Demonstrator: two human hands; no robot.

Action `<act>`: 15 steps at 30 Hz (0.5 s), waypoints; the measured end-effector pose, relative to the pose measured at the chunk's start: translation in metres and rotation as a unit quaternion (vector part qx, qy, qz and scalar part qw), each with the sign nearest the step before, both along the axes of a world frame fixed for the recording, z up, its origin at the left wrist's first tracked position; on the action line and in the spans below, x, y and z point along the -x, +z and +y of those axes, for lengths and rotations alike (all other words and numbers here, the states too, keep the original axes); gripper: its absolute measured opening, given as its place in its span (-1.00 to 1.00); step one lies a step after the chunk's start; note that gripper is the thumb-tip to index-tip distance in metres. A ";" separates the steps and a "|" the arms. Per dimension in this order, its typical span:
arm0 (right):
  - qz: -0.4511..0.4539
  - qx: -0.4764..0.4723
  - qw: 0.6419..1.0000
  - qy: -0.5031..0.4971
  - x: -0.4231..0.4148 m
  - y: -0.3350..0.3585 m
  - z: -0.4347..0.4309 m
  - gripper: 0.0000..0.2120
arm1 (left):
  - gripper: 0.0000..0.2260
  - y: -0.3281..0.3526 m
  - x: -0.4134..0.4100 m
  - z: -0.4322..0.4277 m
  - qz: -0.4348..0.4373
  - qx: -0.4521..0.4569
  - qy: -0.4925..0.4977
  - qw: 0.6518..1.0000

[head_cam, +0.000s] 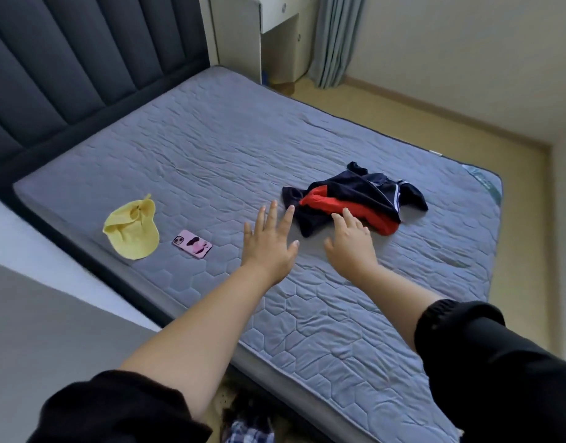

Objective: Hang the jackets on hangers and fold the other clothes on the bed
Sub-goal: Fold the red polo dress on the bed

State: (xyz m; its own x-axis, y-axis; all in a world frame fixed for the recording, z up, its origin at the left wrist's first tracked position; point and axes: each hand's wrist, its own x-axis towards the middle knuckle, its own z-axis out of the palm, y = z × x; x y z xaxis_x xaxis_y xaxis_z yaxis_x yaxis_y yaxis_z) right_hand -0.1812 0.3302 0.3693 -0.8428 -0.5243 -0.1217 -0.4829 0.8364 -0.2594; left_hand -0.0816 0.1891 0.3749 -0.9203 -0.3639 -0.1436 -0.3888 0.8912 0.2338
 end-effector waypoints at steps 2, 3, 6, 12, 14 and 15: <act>0.003 0.002 1.000 -0.004 0.017 -0.010 -0.029 -0.45 | -0.40 -0.009 0.015 -0.032 -0.006 -0.009 0.007 1.000; -0.003 0.003 1.000 -0.009 0.023 -0.015 -0.044 -0.46 | -0.40 -0.013 0.021 -0.049 -0.010 -0.015 0.010 1.000; -0.019 0.006 1.000 -0.011 0.036 -0.038 -0.089 -0.47 | -0.41 -0.031 0.035 -0.098 -0.024 -0.014 0.021 0.999; -0.019 -0.018 0.999 0.031 0.069 -0.089 -0.159 -0.45 | -0.41 -0.073 0.065 -0.171 -0.039 -0.022 0.054 0.998; -0.007 -0.020 0.999 0.039 0.085 -0.109 -0.172 -0.47 | -0.41 -0.093 0.076 -0.179 -0.047 -0.031 0.063 0.996; -0.001 -0.016 0.999 0.039 0.095 -0.121 -0.175 -0.49 | -0.41 -0.105 0.083 -0.181 -0.046 -0.034 0.067 0.996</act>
State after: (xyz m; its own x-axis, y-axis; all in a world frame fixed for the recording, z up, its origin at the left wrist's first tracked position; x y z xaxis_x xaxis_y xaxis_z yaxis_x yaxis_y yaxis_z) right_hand -0.2764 0.1551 0.2483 -0.7990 -0.5848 -0.1398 -0.5471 0.8036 -0.2344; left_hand -0.1647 0.0086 0.2700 -0.8460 -0.4693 -0.2531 -0.5257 0.8134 0.2489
